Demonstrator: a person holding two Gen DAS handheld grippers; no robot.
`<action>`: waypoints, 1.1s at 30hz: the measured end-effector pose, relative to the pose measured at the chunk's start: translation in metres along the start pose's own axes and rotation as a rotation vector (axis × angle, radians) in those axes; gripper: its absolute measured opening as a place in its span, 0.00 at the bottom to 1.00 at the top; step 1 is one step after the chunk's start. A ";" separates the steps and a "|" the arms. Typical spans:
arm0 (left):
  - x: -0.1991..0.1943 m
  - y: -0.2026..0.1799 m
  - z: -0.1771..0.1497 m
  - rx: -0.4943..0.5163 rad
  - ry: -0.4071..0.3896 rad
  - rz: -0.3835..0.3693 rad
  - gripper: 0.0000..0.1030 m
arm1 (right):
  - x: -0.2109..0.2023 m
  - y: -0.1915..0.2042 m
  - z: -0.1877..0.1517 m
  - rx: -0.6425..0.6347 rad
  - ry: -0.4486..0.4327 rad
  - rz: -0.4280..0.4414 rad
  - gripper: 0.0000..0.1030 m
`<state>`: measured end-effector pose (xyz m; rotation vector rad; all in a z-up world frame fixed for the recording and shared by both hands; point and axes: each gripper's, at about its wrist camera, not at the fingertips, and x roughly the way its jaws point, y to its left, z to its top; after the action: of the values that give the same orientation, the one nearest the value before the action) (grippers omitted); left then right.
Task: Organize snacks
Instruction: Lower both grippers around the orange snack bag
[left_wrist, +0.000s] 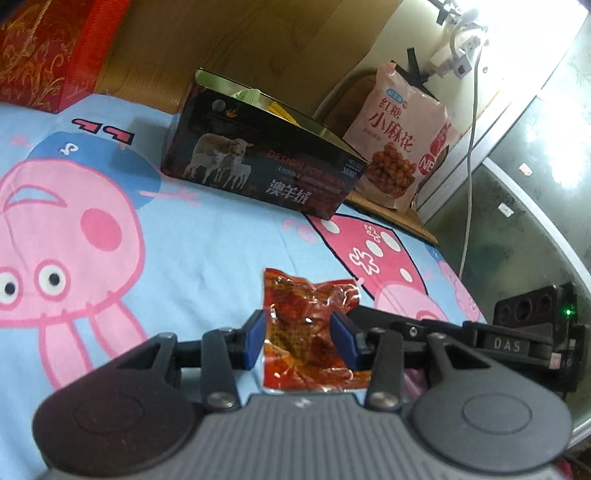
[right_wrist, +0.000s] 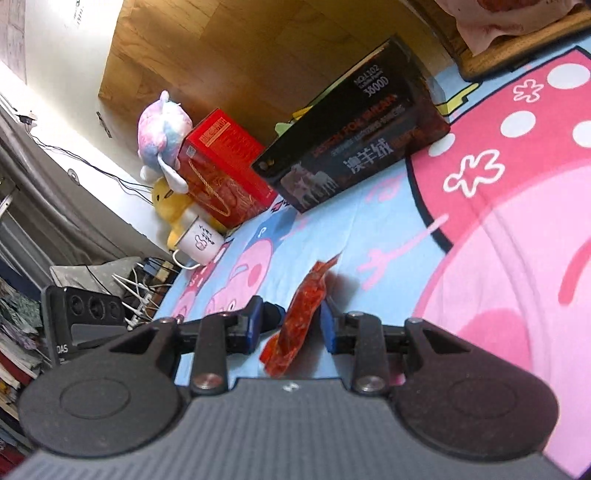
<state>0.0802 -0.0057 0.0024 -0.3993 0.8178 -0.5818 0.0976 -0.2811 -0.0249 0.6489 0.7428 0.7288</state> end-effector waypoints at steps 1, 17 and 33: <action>-0.001 0.003 -0.001 -0.014 -0.006 -0.013 0.38 | 0.001 0.002 -0.001 0.003 -0.006 -0.005 0.36; -0.005 0.024 -0.002 -0.103 -0.031 -0.116 0.40 | 0.022 0.042 -0.027 -0.277 -0.072 -0.245 0.28; -0.005 0.023 -0.004 -0.096 -0.034 -0.126 0.43 | 0.021 0.044 -0.031 -0.295 -0.079 -0.258 0.28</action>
<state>0.0826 0.0150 -0.0098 -0.5508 0.7935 -0.6526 0.0687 -0.2309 -0.0177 0.3041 0.6169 0.5571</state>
